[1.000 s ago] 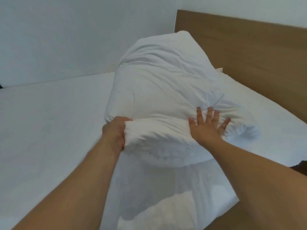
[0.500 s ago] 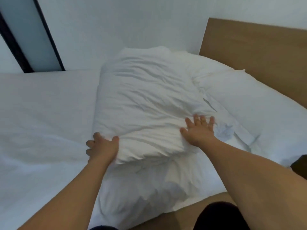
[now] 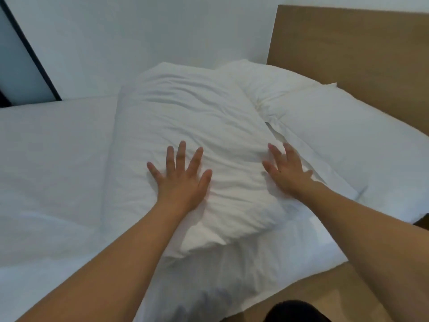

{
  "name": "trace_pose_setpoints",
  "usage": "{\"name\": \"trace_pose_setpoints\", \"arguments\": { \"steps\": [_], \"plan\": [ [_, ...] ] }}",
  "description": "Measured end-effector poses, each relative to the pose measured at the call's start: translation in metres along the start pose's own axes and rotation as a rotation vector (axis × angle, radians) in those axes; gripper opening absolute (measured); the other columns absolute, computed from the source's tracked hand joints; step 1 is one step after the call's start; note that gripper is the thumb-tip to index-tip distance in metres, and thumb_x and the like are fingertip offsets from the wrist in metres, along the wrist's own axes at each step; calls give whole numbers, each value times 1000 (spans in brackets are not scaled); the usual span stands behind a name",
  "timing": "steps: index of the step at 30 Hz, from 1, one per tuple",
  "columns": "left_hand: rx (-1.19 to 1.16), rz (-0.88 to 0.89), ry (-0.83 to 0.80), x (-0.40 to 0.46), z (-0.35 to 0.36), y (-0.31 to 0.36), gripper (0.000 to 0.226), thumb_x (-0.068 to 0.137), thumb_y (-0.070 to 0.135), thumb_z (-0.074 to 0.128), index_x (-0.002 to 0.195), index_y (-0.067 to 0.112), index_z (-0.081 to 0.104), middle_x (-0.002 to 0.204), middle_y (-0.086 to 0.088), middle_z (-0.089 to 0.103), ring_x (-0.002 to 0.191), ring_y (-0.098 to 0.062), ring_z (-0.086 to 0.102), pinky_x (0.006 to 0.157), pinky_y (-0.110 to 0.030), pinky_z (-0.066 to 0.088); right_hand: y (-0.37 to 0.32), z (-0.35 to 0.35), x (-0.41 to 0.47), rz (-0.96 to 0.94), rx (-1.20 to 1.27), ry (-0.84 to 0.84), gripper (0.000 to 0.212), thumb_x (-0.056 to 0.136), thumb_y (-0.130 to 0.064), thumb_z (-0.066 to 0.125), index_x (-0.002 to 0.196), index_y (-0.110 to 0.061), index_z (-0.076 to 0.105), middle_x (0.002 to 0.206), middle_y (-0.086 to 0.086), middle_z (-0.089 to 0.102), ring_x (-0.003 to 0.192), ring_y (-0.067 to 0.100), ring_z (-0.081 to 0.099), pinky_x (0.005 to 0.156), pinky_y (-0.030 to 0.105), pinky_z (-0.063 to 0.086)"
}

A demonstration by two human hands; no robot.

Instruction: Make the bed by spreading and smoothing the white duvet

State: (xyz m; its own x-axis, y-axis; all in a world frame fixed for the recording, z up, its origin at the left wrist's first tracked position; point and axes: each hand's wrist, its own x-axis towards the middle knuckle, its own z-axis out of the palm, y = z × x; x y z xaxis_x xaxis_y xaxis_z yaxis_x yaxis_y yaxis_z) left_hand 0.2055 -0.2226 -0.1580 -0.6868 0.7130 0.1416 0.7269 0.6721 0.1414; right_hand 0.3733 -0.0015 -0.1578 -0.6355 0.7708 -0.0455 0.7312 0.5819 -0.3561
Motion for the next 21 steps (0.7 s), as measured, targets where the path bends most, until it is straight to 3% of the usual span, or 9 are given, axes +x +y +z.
{"name": "trace_pose_setpoints", "arguments": {
  "steps": [5,10,15,21],
  "plan": [
    [88,-97,-213,59,35,-22,71,83,80,-2,145,51,-21,157,8,-31,143,-22,-31,98,-75,-17,-1,42,43,-53,-167,-152,68,91,-72,8,148,-46,-19,160,-12,-23,149,22,-15,114,64,-5],
    [21,-55,-35,153,36,-12,70,84,78,-4,145,50,-23,158,8,-29,145,-21,-28,100,-74,-17,0,53,106,24,18,-114,69,94,-67,14,151,-41,-15,161,-8,-21,149,19,-16,116,60,-4],
    [18,-69,-76,192,64,-23,74,79,81,-10,146,50,-22,160,8,-24,146,-21,-25,101,-73,-16,-23,30,169,-70,73,-70,71,92,-72,21,151,-46,-8,162,-9,-17,149,22,-15,115,61,-4],
    [43,-11,-71,268,47,-34,73,82,78,-5,147,49,-18,159,10,-27,144,-19,-29,103,-73,-16,-54,29,239,54,100,-179,89,74,-90,14,148,-49,-13,163,-1,-16,149,37,-6,115,63,6]
  ]
}}
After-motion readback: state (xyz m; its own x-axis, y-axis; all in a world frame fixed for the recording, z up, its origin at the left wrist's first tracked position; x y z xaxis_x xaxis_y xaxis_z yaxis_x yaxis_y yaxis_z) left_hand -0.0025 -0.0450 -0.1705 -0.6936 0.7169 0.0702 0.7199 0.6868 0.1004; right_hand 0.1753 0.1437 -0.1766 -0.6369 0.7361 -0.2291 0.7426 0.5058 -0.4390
